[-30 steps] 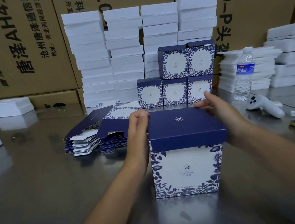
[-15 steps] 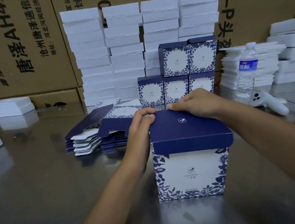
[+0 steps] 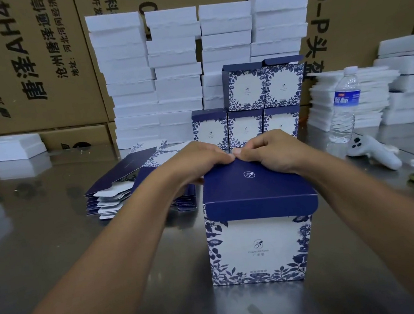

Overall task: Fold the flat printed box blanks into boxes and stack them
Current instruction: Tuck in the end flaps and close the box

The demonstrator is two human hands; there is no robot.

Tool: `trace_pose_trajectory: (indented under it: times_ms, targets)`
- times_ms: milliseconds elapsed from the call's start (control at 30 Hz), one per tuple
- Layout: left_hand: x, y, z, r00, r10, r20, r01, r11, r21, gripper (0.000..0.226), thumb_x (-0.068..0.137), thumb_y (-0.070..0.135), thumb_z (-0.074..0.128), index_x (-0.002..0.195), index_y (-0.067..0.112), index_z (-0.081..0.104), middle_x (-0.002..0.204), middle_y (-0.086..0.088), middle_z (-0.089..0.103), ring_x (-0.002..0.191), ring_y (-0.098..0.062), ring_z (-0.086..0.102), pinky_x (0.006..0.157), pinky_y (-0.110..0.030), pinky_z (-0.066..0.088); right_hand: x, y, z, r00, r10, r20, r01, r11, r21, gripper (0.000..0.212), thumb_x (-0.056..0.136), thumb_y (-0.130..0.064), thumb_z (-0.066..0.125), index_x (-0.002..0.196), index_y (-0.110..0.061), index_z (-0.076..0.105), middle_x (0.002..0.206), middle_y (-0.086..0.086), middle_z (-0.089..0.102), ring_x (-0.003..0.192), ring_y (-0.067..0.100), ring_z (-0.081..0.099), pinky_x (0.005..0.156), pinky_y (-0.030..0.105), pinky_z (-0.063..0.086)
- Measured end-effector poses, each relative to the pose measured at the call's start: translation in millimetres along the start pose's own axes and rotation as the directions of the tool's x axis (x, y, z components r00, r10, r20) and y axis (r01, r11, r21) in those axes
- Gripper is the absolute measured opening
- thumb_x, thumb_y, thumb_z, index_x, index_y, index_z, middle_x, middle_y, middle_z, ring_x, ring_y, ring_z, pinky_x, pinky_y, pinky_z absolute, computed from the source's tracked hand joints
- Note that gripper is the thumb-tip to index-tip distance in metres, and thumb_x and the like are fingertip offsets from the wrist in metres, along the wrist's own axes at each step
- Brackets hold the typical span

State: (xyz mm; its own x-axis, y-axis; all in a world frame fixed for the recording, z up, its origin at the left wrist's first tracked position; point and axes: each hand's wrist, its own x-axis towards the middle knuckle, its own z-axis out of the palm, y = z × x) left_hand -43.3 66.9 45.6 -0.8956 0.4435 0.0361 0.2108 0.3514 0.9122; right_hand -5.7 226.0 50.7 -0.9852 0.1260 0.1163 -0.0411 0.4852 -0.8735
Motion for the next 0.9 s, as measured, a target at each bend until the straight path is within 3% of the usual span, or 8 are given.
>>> trace_pose_trajectory:
  times_ms: [100,233,433,500,633,700,767,900]
  targets:
    - [2.9,-3.5,1.5,1.000,-0.007,0.001,0.007,0.998,-0.065,0.025,0.086,0.021,0.066,0.061,0.019,0.063,0.062,0.003,0.064,0.053,-0.009,0.057,0.052,-0.019,0.043,-0.4,0.4,0.5,1.000,0.022,-0.007,-0.022,1.000,0.005,0.023,0.084,-0.033,0.070,0.070,-0.014,0.071,0.063,-0.003,0.070,0.044,0.003,0.060,0.040,0.012,0.043]
    - [3.9,-7.5,5.3,0.999,-0.004,-0.034,0.000,0.992,-0.122,0.028,0.085,0.019,0.068,0.057,0.018,0.068,0.068,-0.001,0.068,0.060,-0.014,0.061,0.066,-0.027,0.049,-1.5,-0.7,0.0,0.999,0.041,0.003,-0.041,0.999,-0.007,0.025,0.085,-0.034,0.069,0.069,-0.014,0.069,0.050,-0.007,0.065,0.040,0.003,0.058,0.037,0.011,0.039]
    - [-1.8,-16.1,1.3,0.998,-0.021,-0.059,0.009,0.981,-0.193,0.015,0.090,0.025,0.061,0.084,0.014,0.069,0.090,-0.010,0.070,0.081,-0.024,0.062,0.085,-0.038,0.050,-4.7,-3.5,-1.1,0.997,0.071,0.023,-0.070,0.997,-0.035,0.029,0.086,-0.037,0.066,0.073,-0.012,0.070,0.048,-0.005,0.064,0.037,0.006,0.058,0.034,0.011,0.037]
    - [-5.3,-20.6,-0.1,0.997,-0.024,-0.069,0.007,0.973,-0.229,0.015,0.091,0.027,0.060,0.086,0.014,0.066,0.091,-0.011,0.068,0.083,-0.025,0.061,0.083,-0.037,0.047,-4.3,-3.4,-1.3,0.997,0.078,0.026,-0.077,0.996,-0.045,0.030,0.086,-0.038,0.066,0.076,-0.011,0.071,0.049,-0.004,0.065,0.037,0.007,0.058,0.034,0.011,0.038]
    - [-6.5,-23.3,2.7,0.990,-0.010,-0.138,-0.023,0.971,-0.236,0.028,0.092,0.023,0.059,0.065,0.018,0.057,0.065,-0.003,0.058,0.057,-0.015,0.051,0.059,-0.027,0.040,-2.4,-2.8,0.1,0.996,0.079,0.030,-0.078,0.996,-0.043,0.030,0.085,-0.039,0.067,0.073,-0.012,0.072,0.051,-0.004,0.066,0.038,0.007,0.058,0.035,0.011,0.038]
    - [-6.3,-23.2,3.7,0.988,-0.011,-0.156,-0.026,0.972,-0.233,0.031,0.092,0.023,0.059,0.061,0.019,0.054,0.062,-0.003,0.053,0.052,-0.013,0.046,0.052,-0.024,0.037,-1.3,-3.0,0.5,0.997,0.076,0.026,-0.075,0.996,-0.041,0.032,0.084,-0.040,0.068,0.078,-0.008,0.073,0.052,-0.003,0.067,0.038,0.007,0.058,0.035,0.011,0.039]
    - [-7.3,-23.0,4.5,0.986,-0.012,-0.166,-0.030,0.968,-0.249,0.028,0.092,0.024,0.059,0.064,0.017,0.056,0.066,-0.007,0.055,0.054,-0.015,0.048,0.052,-0.024,0.038,-1.1,-3.3,0.5,0.997,0.078,0.023,-0.077,0.996,-0.038,0.035,0.084,-0.040,0.068,0.083,-0.006,0.073,0.053,-0.003,0.066,0.038,0.007,0.058,0.036,0.011,0.040]
    - [-10.8,-22.1,10.7,0.980,-0.035,-0.195,-0.032,0.943,-0.331,0.013,0.091,0.024,0.060,0.089,0.011,0.059,0.087,-0.017,0.055,0.077,-0.025,0.050,0.064,-0.030,0.037,-4.5,-3.0,1.1,0.996,0.089,-0.001,-0.089,0.996,0.011,0.028,0.083,-0.037,0.070,0.077,-0.010,0.073,0.052,-0.005,0.066,0.038,0.006,0.058,0.034,0.010,0.037]
